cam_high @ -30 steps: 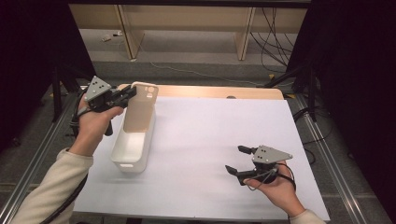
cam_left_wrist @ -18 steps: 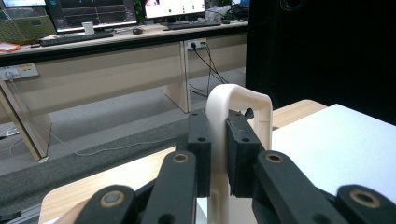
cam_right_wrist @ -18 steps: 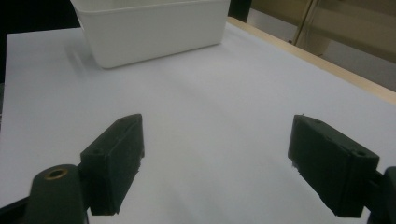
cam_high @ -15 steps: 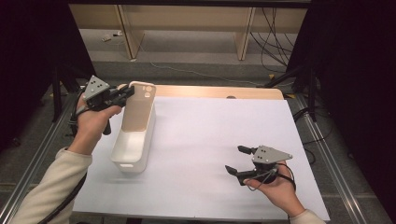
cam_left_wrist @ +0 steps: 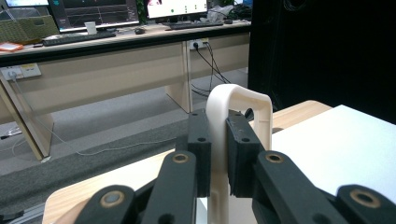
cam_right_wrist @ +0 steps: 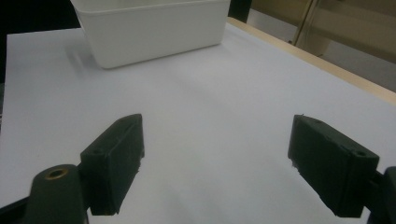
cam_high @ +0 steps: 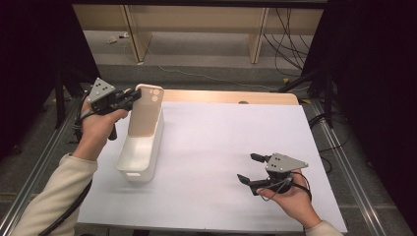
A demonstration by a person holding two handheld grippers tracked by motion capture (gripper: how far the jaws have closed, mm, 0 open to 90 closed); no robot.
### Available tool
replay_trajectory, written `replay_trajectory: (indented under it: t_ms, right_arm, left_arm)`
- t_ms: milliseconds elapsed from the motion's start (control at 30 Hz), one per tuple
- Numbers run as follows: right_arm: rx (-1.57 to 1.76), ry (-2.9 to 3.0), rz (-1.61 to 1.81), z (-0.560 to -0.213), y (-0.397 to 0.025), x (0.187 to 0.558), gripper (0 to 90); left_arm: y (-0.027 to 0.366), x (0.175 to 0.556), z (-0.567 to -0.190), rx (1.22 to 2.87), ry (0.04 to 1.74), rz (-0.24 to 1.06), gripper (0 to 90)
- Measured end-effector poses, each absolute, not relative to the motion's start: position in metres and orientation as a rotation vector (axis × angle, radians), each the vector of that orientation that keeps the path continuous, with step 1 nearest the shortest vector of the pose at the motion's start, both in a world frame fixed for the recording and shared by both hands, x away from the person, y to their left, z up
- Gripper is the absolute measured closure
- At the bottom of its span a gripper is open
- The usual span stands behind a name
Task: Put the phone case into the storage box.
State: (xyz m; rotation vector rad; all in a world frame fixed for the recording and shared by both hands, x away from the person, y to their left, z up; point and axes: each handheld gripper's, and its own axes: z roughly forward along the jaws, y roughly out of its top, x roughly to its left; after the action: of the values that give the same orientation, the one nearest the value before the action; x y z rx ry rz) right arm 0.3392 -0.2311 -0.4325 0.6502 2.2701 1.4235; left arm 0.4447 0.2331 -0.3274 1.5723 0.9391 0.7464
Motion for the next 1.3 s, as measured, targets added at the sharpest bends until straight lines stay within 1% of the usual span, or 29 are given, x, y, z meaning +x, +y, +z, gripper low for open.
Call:
replay_trajectory:
  t_ms: [1300]
  right_arm:
    - [0.657, 2.252, 1.434, -0.433, -0.231, 0.340, 19.7]
  left_arm:
    - [0.237, 0.462, -0.332, 1.582, 0.966, 0.760, 81.7]
